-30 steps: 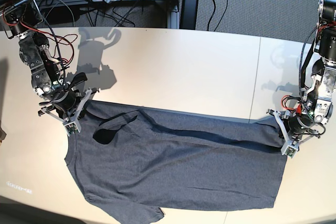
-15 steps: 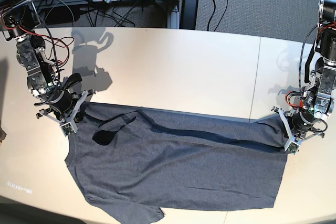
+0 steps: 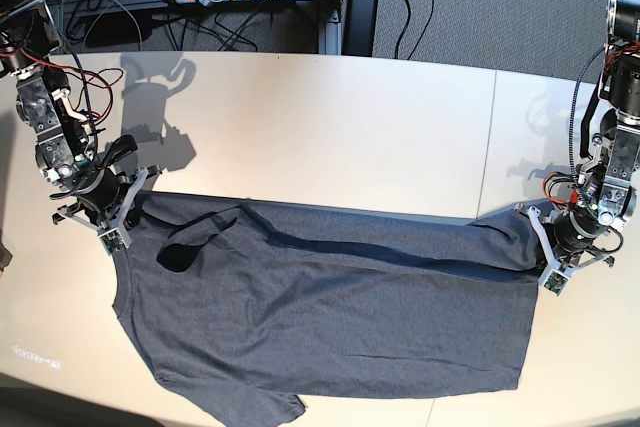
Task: Fold the T-shirt properly
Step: 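Drag the folded edge with both grippers back toward the robot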
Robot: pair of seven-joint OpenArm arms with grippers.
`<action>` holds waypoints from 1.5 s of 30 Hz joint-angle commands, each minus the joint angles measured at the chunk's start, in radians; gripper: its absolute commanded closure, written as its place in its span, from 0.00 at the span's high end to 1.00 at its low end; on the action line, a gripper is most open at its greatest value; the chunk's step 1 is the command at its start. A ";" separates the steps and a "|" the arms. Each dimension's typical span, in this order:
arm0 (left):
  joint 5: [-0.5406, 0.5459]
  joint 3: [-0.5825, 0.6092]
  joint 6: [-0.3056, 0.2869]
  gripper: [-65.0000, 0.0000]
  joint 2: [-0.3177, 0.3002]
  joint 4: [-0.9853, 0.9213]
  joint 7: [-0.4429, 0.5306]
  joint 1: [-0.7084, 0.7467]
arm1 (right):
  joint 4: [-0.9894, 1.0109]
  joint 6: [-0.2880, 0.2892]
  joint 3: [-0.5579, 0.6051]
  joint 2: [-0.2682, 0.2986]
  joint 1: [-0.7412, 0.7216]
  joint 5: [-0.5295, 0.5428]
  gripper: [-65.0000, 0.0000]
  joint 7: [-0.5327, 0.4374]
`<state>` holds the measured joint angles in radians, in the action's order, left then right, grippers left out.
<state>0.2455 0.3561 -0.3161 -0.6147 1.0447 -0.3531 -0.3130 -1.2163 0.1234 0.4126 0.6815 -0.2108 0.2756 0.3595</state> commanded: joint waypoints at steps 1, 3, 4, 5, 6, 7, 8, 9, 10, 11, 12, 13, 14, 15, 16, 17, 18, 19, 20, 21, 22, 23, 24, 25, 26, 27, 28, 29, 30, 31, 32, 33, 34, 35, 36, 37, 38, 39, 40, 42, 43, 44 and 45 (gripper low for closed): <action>0.003 -0.008 -0.014 0.00 -0.017 0.011 0.008 -0.024 | 0.007 0.042 -0.006 0.022 -0.011 -0.008 0.00 0.025; 0.000 -0.008 -0.014 0.00 -0.018 0.011 0.004 -0.024 | 0.017 0.042 -0.006 0.022 -0.011 -0.014 0.00 0.021; 0.000 -0.008 -0.014 0.00 -0.017 0.011 0.000 -0.024 | 0.024 0.042 -0.006 0.022 -0.011 -0.023 0.00 0.019; 0.000 -0.008 -0.014 0.00 -0.018 0.011 -0.005 -0.024 | 0.030 0.042 -0.006 0.022 -0.011 -0.029 0.00 0.013; 0.000 -0.008 -0.013 0.00 -0.017 0.011 -0.011 -0.024 | 0.035 0.042 -0.006 0.022 -0.011 -0.031 0.00 0.010; 0.001 -0.008 -0.013 0.00 -0.017 0.011 -0.012 -0.024 | 0.039 0.042 -0.006 0.022 -0.011 -0.029 0.00 0.010; 0.002 -0.008 -0.013 0.00 -0.017 0.011 -0.014 -0.024 | 0.040 0.042 -0.006 0.022 -0.011 -0.029 0.00 0.010; 0.001 -0.008 -0.013 0.00 -0.017 0.011 -0.014 -0.024 | 0.040 0.042 -0.006 0.022 -0.011 -0.029 0.00 0.010; 0.001 -0.008 -0.013 0.00 -0.017 0.011 -0.015 -0.024 | 0.040 0.042 -0.006 0.022 -0.011 -0.029 0.00 0.010; 0.000 -0.008 -0.014 0.00 -0.017 0.011 -0.018 -0.024 | 0.040 0.042 -0.006 0.023 -0.011 -0.032 0.00 0.010; 0.000 -0.008 -0.014 0.00 -0.018 0.011 -0.018 -0.024 | 0.040 0.042 -0.006 0.023 -0.011 -0.033 0.00 0.010; 0.000 -0.008 -0.013 0.00 -0.018 0.011 -0.018 -0.024 | 0.040 0.042 -0.006 0.023 -0.011 -0.033 0.00 0.010; 0.000 -0.008 -0.013 0.00 -0.021 0.011 -0.019 -0.024 | 0.040 0.042 -0.006 0.023 -0.011 -0.033 0.00 0.010; 0.001 -0.009 -0.013 0.00 -0.024 0.011 -0.019 -0.024 | 0.040 0.042 -0.006 0.022 -0.011 -0.032 0.00 0.010; 0.002 -0.009 -0.013 0.00 -0.027 0.011 -0.019 -0.025 | 0.040 0.042 -0.006 0.022 -0.011 -0.032 0.00 0.010; 0.005 -0.009 -0.013 0.00 -0.030 0.013 -0.019 -0.025 | 0.039 0.042 -0.006 0.021 -0.011 -0.031 0.00 0.009; 0.010 -0.009 -0.013 0.00 -0.034 0.019 -0.025 -0.025 | 0.039 0.042 -0.006 0.021 -0.011 -0.032 0.00 0.006; 0.020 -0.009 -0.012 0.00 -0.039 0.031 -0.041 -0.025 | 0.039 0.042 -0.006 0.021 -0.011 -0.032 0.00 0.006; 0.040 -0.009 -0.010 0.00 -0.045 0.050 -0.061 -0.024 | 0.039 0.042 -0.006 0.022 -0.011 -0.032 0.00 0.006; 0.075 -0.009 -0.010 0.00 -0.052 0.074 -0.082 -0.024 | 0.040 0.042 -0.006 0.022 -0.011 -0.032 0.00 0.006; 0.108 -0.009 -0.010 0.00 -0.060 0.101 -0.100 -0.024 | 0.039 0.042 -0.006 0.021 -0.011 -0.032 0.00 0.006; 0.139 -0.009 -0.010 0.00 -0.065 0.132 -0.113 -0.024 | 0.039 0.042 -0.006 0.021 -0.011 -0.032 0.00 0.006; 0.159 -0.009 -0.010 0.00 -0.067 0.165 -0.122 -0.024 | 0.039 0.042 -0.006 0.021 -0.011 -0.031 0.00 0.005; 0.162 -0.009 -0.010 0.00 -0.066 0.196 -0.133 -0.024 | 0.039 0.042 -0.006 0.020 -0.011 -0.028 0.00 0.001; 0.163 -0.009 -0.010 0.00 -0.063 0.223 -0.151 -0.024 | 0.039 0.042 -0.006 0.019 -0.011 -0.028 0.00 -0.001; 0.167 -0.009 -0.012 0.00 -0.058 0.247 -0.176 -0.024 | 0.039 0.042 -0.006 0.015 -0.011 -0.028 0.00 -0.001; 0.176 -0.009 -0.019 0.00 -0.050 0.261 -0.199 -0.024 | 0.039 0.042 -0.006 0.013 -0.011 -0.028 0.00 -0.001; 0.188 -0.009 -0.027 0.00 -0.043 0.264 -0.212 -0.021 | 0.039 0.042 -0.006 0.011 -0.011 -0.028 0.00 -0.001; 0.196 -0.008 -0.039 0.00 -0.034 0.264 -0.212 -0.018 | 0.039 0.042 -0.006 0.011 -0.011 -0.029 0.00 -0.001; 0.204 -0.009 -0.041 0.00 -0.025 0.263 -0.208 -0.012 | 0.040 0.042 -0.006 0.011 -0.011 -0.029 0.00 -0.001; 0.203 -0.009 -0.040 0.00 -0.014 0.260 -0.204 -0.004 | 0.040 0.042 -0.006 0.011 -0.011 -0.030 0.00 -0.001; 0.203 -0.008 -0.040 0.00 -0.007 0.256 -0.200 0.003 | 0.040 0.042 -0.006 0.011 -0.013 -0.032 0.00 -0.001; 0.203 -0.009 -0.040 0.00 0.003 0.249 -0.198 0.012 | 0.040 0.042 -0.006 0.011 -0.014 -0.032 0.00 -0.001; 0.203 -0.008 -0.041 0.00 0.010 0.241 -0.197 0.022 | 0.040 0.042 -0.006 0.011 -0.017 -0.032 0.00 -0.001; 0.203 -0.009 -0.041 0.00 0.018 0.231 -0.195 0.034 | 0.040 0.042 -0.006 0.011 -0.020 -0.032 0.00 -0.002; 0.199 -0.009 -0.044 0.00 0.024 0.221 -0.187 0.048 | 0.040 0.042 -0.006 0.011 -0.020 -0.031 0.00 -0.005; 0.198 -0.008 -0.044 0.00 0.029 0.211 -0.173 0.061 | 0.040 0.042 -0.006 0.011 -0.020 -0.031 0.00 -0.005; 0.190 -0.008 -0.044 0.00 0.034 0.201 -0.158 0.071 | 0.040 0.042 -0.006 0.011 -0.019 -0.028 0.00 -0.005; 0.178 -0.008 -0.044 0.00 0.038 0.193 -0.143 0.080 | 0.040 0.042 -0.006 0.010 -0.019 -0.028 0.00 -0.005; 0.146 -0.009 -0.045 0.00 0.047 0.182 -0.126 0.087 | 0.040 0.042 -0.006 0.011 -0.019 -0.028 0.00 -0.005; 0.127 -0.008 -0.044 0.00 0.052 0.176 -0.125 0.087 | 0.040 0.042 -0.006 0.011 -0.019 -0.028 0.00 -0.005; 0.107 -0.008 -0.044 0.00 0.055 0.172 -0.125 0.086 | 0.040 0.042 -0.006 0.011 -0.019 -0.028 0.00 -0.005; 0.092 -0.008 -0.044 0.00 0.055 0.172 -0.125 0.087 | 0.040 0.042 -0.006 0.011 -0.019 -0.028 0.00 -0.004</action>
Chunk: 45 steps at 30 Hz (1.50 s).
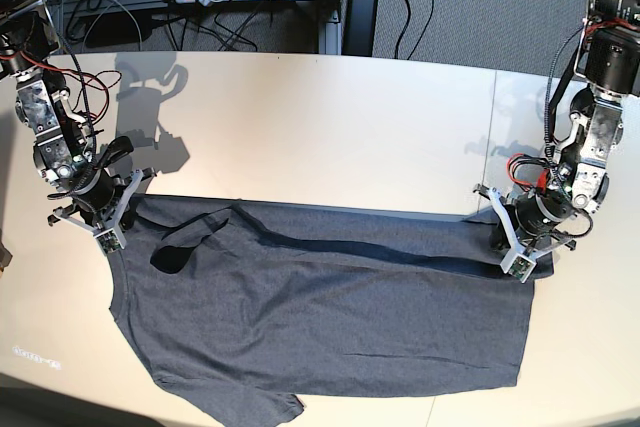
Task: Fold the T-shirt properly
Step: 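Drag the folded edge with both grippers back toward the robot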
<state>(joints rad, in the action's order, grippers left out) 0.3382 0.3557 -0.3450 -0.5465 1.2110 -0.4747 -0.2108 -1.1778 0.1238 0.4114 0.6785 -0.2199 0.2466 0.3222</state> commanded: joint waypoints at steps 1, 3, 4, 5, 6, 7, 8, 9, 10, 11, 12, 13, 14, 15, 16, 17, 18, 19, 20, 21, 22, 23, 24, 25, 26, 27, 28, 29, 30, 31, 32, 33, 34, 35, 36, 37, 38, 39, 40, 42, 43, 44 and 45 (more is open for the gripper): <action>-0.014 -0.008 -0.015 0.00 -0.014 0.006 -0.003 -0.016 | 0.001 0.042 -0.005 0.014 -0.009 0.001 0.00 0.033; -0.053 -0.008 -0.015 0.00 -0.014 0.006 -0.003 -0.015 | 0.001 0.042 -0.005 0.014 -0.010 0.000 0.00 0.034; -0.071 -0.008 -0.014 0.00 -0.014 0.006 -0.004 -0.013 | 0.001 0.042 -0.005 0.014 -0.010 0.000 0.00 0.034; -0.086 -0.008 -0.014 0.00 -0.017 0.006 -0.004 -0.010 | 0.001 0.042 -0.005 0.014 -0.009 0.000 0.00 0.036; -0.095 -0.008 -0.013 0.00 -0.019 0.006 -0.003 -0.004 | 0.001 0.047 -0.005 0.014 -0.009 0.000 0.00 0.042; -0.100 -0.008 -0.014 0.00 -0.020 0.006 -0.004 0.002 | 0.001 0.060 -0.005 0.014 -0.009 0.000 0.00 0.045; -0.115 -0.008 -0.014 0.00 -0.020 0.006 -0.003 0.009 | 0.001 0.070 -0.005 0.014 -0.006 0.001 0.00 0.049; -0.129 -0.008 -0.014 0.00 -0.020 0.007 -0.002 0.018 | 0.000 0.072 -0.005 0.014 -0.002 0.000 0.00 0.053; -0.134 -0.008 -0.012 0.00 -0.022 0.007 0.002 0.029 | 0.000 0.071 -0.005 0.014 0.003 0.000 0.00 0.062; -0.134 -0.008 -0.010 0.00 -0.024 0.010 0.007 0.040 | -0.001 0.071 -0.005 0.016 0.013 0.000 0.00 0.070; -0.134 -0.008 -0.006 0.00 -0.028 0.016 0.010 0.053 | -0.004 0.071 -0.005 0.018 0.025 0.001 0.00 0.071; -0.134 -0.008 -0.006 0.00 -0.033 0.026 0.013 0.068 | -0.010 0.071 -0.006 0.022 0.039 0.000 0.00 0.071; -0.134 -0.008 -0.005 0.00 -0.038 0.038 0.016 0.084 | -0.017 0.071 -0.008 0.025 0.054 0.000 0.00 0.072; -0.134 -0.008 0.004 0.00 -0.044 0.055 0.015 0.099 | -0.027 0.071 -0.014 0.026 0.072 -0.002 0.00 0.073; -0.134 -0.008 0.021 0.00 -0.051 0.074 0.016 0.115 | -0.040 0.072 -0.026 0.025 0.091 -0.002 0.00 0.076; -0.133 -0.008 0.035 0.00 -0.059 0.097 0.015 0.130 | -0.055 0.071 -0.041 0.025 0.111 -0.002 0.00 0.076; -0.134 -0.008 0.047 0.00 -0.068 0.122 0.014 0.144 | -0.071 0.071 -0.059 0.025 0.132 0.000 0.00 0.077; -0.133 -0.008 0.047 0.00 -0.076 0.150 0.014 0.160 | -0.087 0.071 -0.081 0.025 0.152 0.000 0.00 0.079; -0.134 -0.008 0.048 0.00 -0.085 0.179 0.013 0.176 | -0.104 0.072 -0.105 0.025 0.172 0.000 0.00 0.079; -0.133 -0.008 0.051 0.00 -0.093 0.208 0.005 0.193 | -0.121 0.072 -0.132 0.025 0.194 0.000 0.00 0.083; -0.134 -0.008 0.063 0.00 -0.103 0.234 -0.007 0.210 | -0.139 0.072 -0.159 0.025 0.216 0.001 0.00 0.087; -0.133 -0.008 0.079 0.00 -0.111 0.259 -0.020 0.226 | -0.157 0.072 -0.187 0.025 0.237 0.000 0.00 0.098; -0.134 -0.008 0.097 0.00 -0.120 0.282 -0.033 0.243 | -0.176 0.072 -0.212 0.025 0.257 0.001 0.00 0.108; -0.134 -0.008 0.103 0.00 -0.128 0.303 -0.042 0.259 | -0.194 0.072 -0.237 0.025 0.277 0.002 0.00 0.121; -0.135 -0.008 0.103 0.00 -0.136 0.322 -0.044 0.276 | -0.211 0.076 -0.259 0.025 0.294 0.010 0.00 0.134; -0.138 -0.008 0.103 0.00 -0.142 0.341 -0.045 0.293 | -0.226 0.079 -0.280 0.025 0.312 0.024 0.00 0.145; -0.144 -0.008 0.103 0.00 -0.148 0.361 -0.046 0.311 | -0.241 0.091 -0.300 0.025 0.331 0.037 0.00 0.152; -0.149 -0.008 0.104 0.00 -0.152 0.380 -0.048 0.331 | -0.257 0.101 -0.319 0.025 0.351 0.050 0.00 0.154; -0.150 -0.008 0.107 0.00 -0.154 0.399 -0.053 0.350 | -0.272 0.110 -0.337 0.025 0.372 0.052 0.00 0.154; -0.150 -0.008 0.107 0.00 -0.155 0.416 -0.058 0.369 | -0.286 0.113 -0.353 0.025 0.394 0.053 0.00 0.154; -0.154 -0.008 0.108 0.00 -0.154 0.433 -0.062 0.387 | -0.298 0.113 -0.368 0.025 0.416 0.053 0.00 0.153; -0.164 -0.008 0.119 0.00 -0.154 0.447 -0.062 0.406 | -0.309 0.113 -0.382 0.025 0.436 0.053 0.00 0.153; -0.180 -0.008 0.130 0.00 -0.154 0.459 -0.062 0.423 | -0.319 0.113 -0.396 0.025 0.457 0.053 0.00 0.153; -0.196 -0.008 0.136 0.00 -0.154 0.471 -0.062 0.440 | -0.329 0.113 -0.408 0.025 0.476 0.053 0.00 0.154; -0.209 -0.008 0.143 0.00 -0.154 0.481 -0.062 0.456 | -0.338 0.113 -0.421 0.025 0.497 0.053 0.00 0.153; -0.221 -0.009 0.151 0.00 -0.155 0.491 -0.062 0.472 | -0.347 0.113 -0.434 0.025 0.516 0.053 0.00 0.153; -0.233 -0.012 0.155 0.00 -0.154 0.499 -0.062 0.489 | -0.354 0.114 -0.446 0.025 0.535 0.053 0.00 0.153; -0.240 -0.016 0.155 0.00 -0.154 0.509 -0.062 0.509 | -0.361 0.117 -0.459 0.025 0.552 0.053 0.00 0.153; -0.246 -0.025 0.155 0.00 -0.154 0.520 -0.062 0.529 | -0.368 0.117 -0.471 0.025 0.569 0.053 0.00 0.153; -0.246 -0.053 0.155 0.00 -0.154 0.545 -0.061 0.570 | -0.381 0.118 -0.494 0.025 0.600 0.054 0.00 0.153; -0.246 -0.069 0.155 0.00 -0.154 0.559 -0.061 0.590 | -0.387 0.121 -0.504 0.025 0.614 0.058 0.00 0.153; -0.246 -0.085 0.155 0.00 -0.154 0.575 -0.061 0.611 | -0.395 0.126 -0.514 0.025 0.626 0.058 0.00 0.153; -0.246 -0.103 0.155 0.00 -0.154 0.592 -0.061 0.631 | -0.403 0.132 -0.524 0.025 0.639 0.061 0.00 0.153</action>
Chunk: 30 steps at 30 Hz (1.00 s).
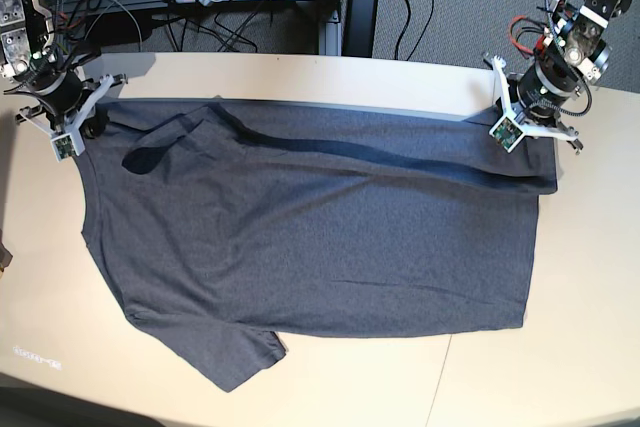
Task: Fold the T-shirt properly
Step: 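Drag the folded edge with both grippers back toward the robot, then release the shirt with the left gripper and raise it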
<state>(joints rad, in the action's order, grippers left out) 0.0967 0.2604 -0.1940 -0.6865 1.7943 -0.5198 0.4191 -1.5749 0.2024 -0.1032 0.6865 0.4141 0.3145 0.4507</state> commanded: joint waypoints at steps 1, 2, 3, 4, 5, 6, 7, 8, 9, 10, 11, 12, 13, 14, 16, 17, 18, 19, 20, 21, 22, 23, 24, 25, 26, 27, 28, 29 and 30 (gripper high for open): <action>-0.004 -0.024 0.004 0.00 -0.014 0.027 -0.015 0.021 | -0.013 0.058 -0.019 0.017 0.017 -0.003 0.00 0.025; -0.005 -0.037 0.004 0.00 -0.014 0.043 -0.015 0.039 | -0.018 0.063 -0.029 0.017 0.028 0.005 0.00 0.025; -0.005 -0.049 0.004 0.00 -0.014 0.060 -0.015 0.054 | -0.023 0.066 -0.038 0.017 0.037 0.014 0.00 0.025; -0.005 -0.060 0.004 0.00 -0.014 0.073 -0.014 0.066 | -0.025 0.067 -0.047 0.017 0.046 0.025 0.00 0.025; -0.005 -0.070 0.004 0.00 -0.014 0.087 -0.015 0.075 | -0.026 0.068 -0.054 0.017 0.053 0.031 0.00 0.025; -0.005 -0.080 0.004 0.00 -0.014 0.099 -0.015 0.084 | -0.026 0.068 -0.060 0.017 0.061 0.034 0.00 0.025; -0.004 -0.089 0.004 0.00 -0.014 0.108 -0.016 0.090 | -0.026 0.068 -0.065 0.017 0.066 0.034 0.00 0.025; -0.005 -0.099 0.004 0.00 -0.014 0.114 -0.016 0.098 | -0.026 0.069 -0.069 0.017 0.072 0.034 0.00 0.025; -0.004 -0.107 0.004 0.00 -0.013 0.117 -0.016 0.105 | -0.026 0.069 -0.074 0.017 0.078 0.034 0.00 0.025; -0.005 -0.113 0.004 0.00 -0.013 0.117 -0.014 0.111 | -0.026 0.072 -0.074 0.017 0.081 0.034 0.00 0.025; -0.005 -0.118 0.004 0.00 -0.011 0.117 -0.009 0.114 | -0.026 0.076 -0.075 0.017 0.086 0.034 0.00 0.026; -0.005 -0.118 0.004 0.00 -0.011 0.118 -0.008 0.114 | -0.027 0.076 -0.076 0.017 0.091 0.034 0.00 0.025; -0.005 -0.118 0.004 0.00 -0.011 0.118 -0.008 0.113 | -0.028 0.081 -0.076 0.016 0.092 0.034 0.00 0.024; -0.005 -0.118 0.004 0.00 -0.011 0.120 -0.005 0.113 | -0.028 0.085 -0.076 0.016 0.092 0.034 0.00 0.024; -0.004 -0.118 0.004 0.00 -0.011 0.132 0.000 0.113 | -0.028 0.086 -0.076 0.017 0.091 0.034 0.00 0.024; -0.004 -0.118 0.004 0.00 -0.011 0.142 0.000 0.113 | -0.029 0.086 -0.076 0.017 0.091 0.034 0.00 0.021; -0.004 -0.118 0.004 0.00 -0.011 0.154 0.001 0.113 | -0.029 0.086 -0.076 0.017 0.091 0.034 0.00 0.017; -0.005 -0.118 0.005 0.00 -0.011 0.168 0.003 0.113 | -0.029 0.086 -0.076 0.017 0.090 0.035 0.00 0.017; -0.004 -0.118 0.010 0.00 -0.011 0.181 0.008 0.113 | -0.029 0.086 -0.076 0.017 0.090 0.035 0.00 0.017; -0.004 -0.118 0.016 0.00 -0.011 0.191 0.016 0.113 | -0.029 0.086 -0.076 0.016 0.091 0.035 0.00 0.017; -0.004 -0.118 0.018 0.00 -0.011 0.196 0.027 0.113 | -0.029 0.086 -0.076 0.016 0.091 0.035 0.00 0.017; -0.004 -0.118 0.018 0.00 -0.011 0.196 0.035 0.111 | -0.029 0.086 -0.076 0.017 0.091 0.035 0.00 0.017; -0.003 -0.118 0.018 0.00 -0.009 0.196 0.038 0.108 | -0.029 0.086 -0.076 0.017 0.091 0.034 0.00 0.017; -0.003 -0.118 0.018 0.00 -0.006 0.196 0.037 0.101 | -0.029 0.086 -0.076 0.017 0.091 0.034 0.00 0.017; 0.003 -0.118 0.018 0.00 -0.002 0.196 0.037 0.093 | -0.029 0.086 -0.076 0.017 0.091 0.034 0.00 0.016; 0.013 -0.118 0.017 0.00 0.006 0.196 0.037 0.081 | -0.029 0.086 -0.076 0.016 0.090 0.035 0.00 0.016; 0.022 -0.118 0.014 0.00 0.015 0.193 0.037 0.069 | -0.029 0.086 -0.075 0.016 0.091 0.038 0.00 0.014; 0.026 -0.118 0.014 0.00 0.026 0.186 0.037 0.058 | -0.029 0.086 -0.075 0.016 0.090 0.046 0.00 0.013; 0.027 -0.117 0.014 0.00 0.035 0.174 0.037 0.044 | -0.029 0.086 -0.076 0.016 0.090 0.050 0.00 0.013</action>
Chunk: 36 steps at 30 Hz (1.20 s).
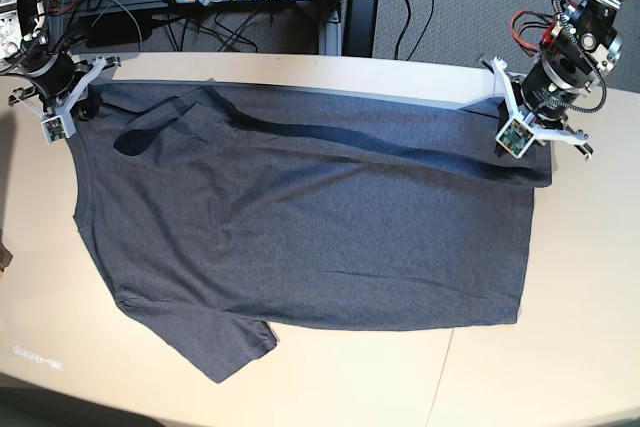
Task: Fold the T-shirt properly
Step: 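Release the shirt with the left gripper and raise it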
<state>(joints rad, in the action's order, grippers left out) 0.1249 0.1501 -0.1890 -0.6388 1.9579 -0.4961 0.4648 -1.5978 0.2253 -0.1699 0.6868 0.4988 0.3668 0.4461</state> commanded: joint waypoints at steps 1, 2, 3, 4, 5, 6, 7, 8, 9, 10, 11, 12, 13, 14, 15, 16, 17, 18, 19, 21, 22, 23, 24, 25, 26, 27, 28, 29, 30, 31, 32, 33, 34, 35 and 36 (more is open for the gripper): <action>-0.001 -0.007 0.009 0.00 -0.004 -0.008 0.014 -0.015 | -0.006 0.063 -0.008 0.016 0.006 0.001 0.00 0.018; 0.002 -0.007 0.008 0.00 0.004 -0.031 0.014 -0.028 | -0.006 0.063 -0.009 0.016 0.006 0.000 0.00 0.018; 0.006 -0.007 -0.005 0.00 0.011 -0.055 0.014 -0.043 | -0.006 0.063 -0.008 0.016 0.006 0.000 0.00 0.018; 0.012 -0.007 -0.023 0.00 0.018 -0.081 0.014 -0.057 | -0.006 0.063 -0.008 0.016 0.006 0.000 0.00 0.018; 0.021 -0.007 -0.041 0.00 0.024 -0.104 0.013 -0.068 | -0.006 0.063 -0.008 0.016 0.006 0.000 0.00 0.018; 0.024 -0.007 -0.050 0.00 0.029 -0.122 0.014 -0.076 | -0.006 0.063 -0.009 0.016 0.006 0.000 0.00 0.016; 0.027 -0.007 -0.061 0.00 0.029 -0.135 0.014 -0.080 | -0.006 0.063 -0.009 0.016 0.005 0.000 0.00 0.014; 0.028 -0.007 -0.063 0.00 0.029 -0.143 0.014 -0.080 | -0.006 0.063 -0.009 0.016 0.006 0.000 0.00 0.012; 0.028 -0.007 -0.066 0.00 0.029 -0.147 0.013 -0.079 | -0.006 0.063 -0.008 0.016 0.006 0.000 0.00 0.010; 0.027 -0.007 -0.066 0.00 0.029 -0.154 0.008 -0.079 | -0.006 0.063 -0.008 0.016 0.006 0.000 0.00 0.010; 0.028 -0.007 -0.066 0.00 0.029 -0.162 0.006 -0.079 | -0.006 0.063 -0.008 0.016 0.006 0.000 0.00 0.010; 0.028 -0.007 -0.066 0.00 0.029 -0.170 0.005 -0.079 | -0.006 0.063 -0.008 0.016 0.006 0.000 0.00 0.010; 0.027 -0.007 -0.066 0.00 0.029 -0.179 0.005 -0.079 | -0.006 0.063 -0.008 0.015 0.006 0.000 0.00 0.010; 0.027 -0.007 -0.066 0.00 0.029 -0.188 0.005 -0.079 | -0.006 0.063 -0.008 0.014 0.006 0.000 0.00 0.010; 0.024 -0.007 -0.067 0.00 0.029 -0.193 0.005 -0.079 | -0.006 0.064 -0.008 0.013 0.006 0.001 0.00 0.010; 0.013 -0.007 -0.067 0.00 0.029 -0.194 0.006 -0.076 | -0.006 0.064 -0.008 0.013 0.006 0.001 0.00 0.010; 0.001 -0.007 -0.066 0.00 0.029 -0.194 0.006 -0.072 | -0.006 0.064 -0.008 0.013 0.006 0.001 0.00 0.010; -0.007 -0.007 -0.066 0.00 0.029 -0.194 0.007 -0.067 | -0.006 0.064 -0.008 0.013 0.006 0.001 0.00 0.010; -0.011 -0.007 -0.066 0.00 0.029 -0.194 0.012 -0.060 | -0.006 0.064 -0.008 0.013 0.007 0.001 0.00 0.011; -0.011 -0.007 -0.066 0.00 0.029 -0.194 0.021 -0.040 | -0.006 0.068 -0.008 0.013 0.009 0.000 0.00 0.011; -0.011 -0.007 -0.066 0.00 0.029 -0.194 0.026 -0.029 | -0.006 0.068 -0.008 0.011 0.009 0.000 0.00 0.018; -0.011 -0.007 -0.066 0.00 0.029 -0.194 0.029 -0.019 | -0.006 0.068 -0.008 0.011 0.009 0.001 0.00 0.023; -0.011 -0.007 -0.066 0.00 0.029 -0.194 0.030 -0.011 | -0.006 0.068 -0.008 0.011 0.009 0.001 0.00 0.023; -0.011 -0.007 -0.066 0.00 0.029 -0.194 0.029 -0.006 | -0.006 0.068 -0.008 0.011 0.009 0.000 0.00 0.023; -0.011 -0.007 -0.065 0.00 0.029 -0.194 0.029 0.000 | -0.006 0.068 -0.008 0.011 0.009 0.000 0.00 0.023; -0.011 -0.007 -0.066 0.00 0.029 -0.194 0.029 0.003 | -0.006 0.068 -0.009 0.011 0.011 0.000 0.00 0.027; -0.011 -0.007 -0.066 0.00 0.029 -0.194 0.029 0.007 | -0.006 0.068 -0.008 0.011 0.014 0.002 0.00 0.027; -0.011 -0.007 -0.066 0.00 0.029 -0.194 0.028 0.010 | -0.006 0.068 -0.008 0.011 0.018 0.002 0.00 0.030; -0.011 -0.007 -0.066 0.00 0.029 -0.194 0.029 0.013 | -0.006 0.068 -0.009 0.011 0.026 0.004 0.00 0.029; -0.011 -0.008 -0.066 0.00 0.029 -0.194 0.029 0.016 | -0.006 0.068 -0.009 0.011 0.031 0.008 0.00 0.029; -0.015 -0.008 -0.066 0.00 0.029 -0.194 0.029 0.018 | -0.006 0.069 -0.009 0.011 0.040 0.008 0.00 0.029; -0.017 -0.008 -0.066 0.00 0.029 -0.194 0.028 0.019 | -0.006 0.068 -0.009 0.011 0.048 0.008 0.00 0.029; -0.019 -0.008 -0.066 0.00 0.029 -0.194 0.028 0.021 | -0.006 0.069 -0.009 0.009 0.053 0.008 0.00 0.029; -0.024 -0.008 -0.066 0.00 0.029 -0.193 0.028 0.021 | -0.006 0.068 -0.011 0.009 0.061 0.008 0.00 0.029; -0.026 -0.008 -0.066 0.00 0.029 -0.192 0.028 0.021 | -0.006 0.069 -0.011 0.008 0.065 0.008 0.00 0.029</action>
<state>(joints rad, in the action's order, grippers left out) 0.0990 0.1444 -0.2409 -0.5987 1.7596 -0.4438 0.4759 -1.6009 0.2283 -0.1768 0.6838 0.5514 0.3740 0.4316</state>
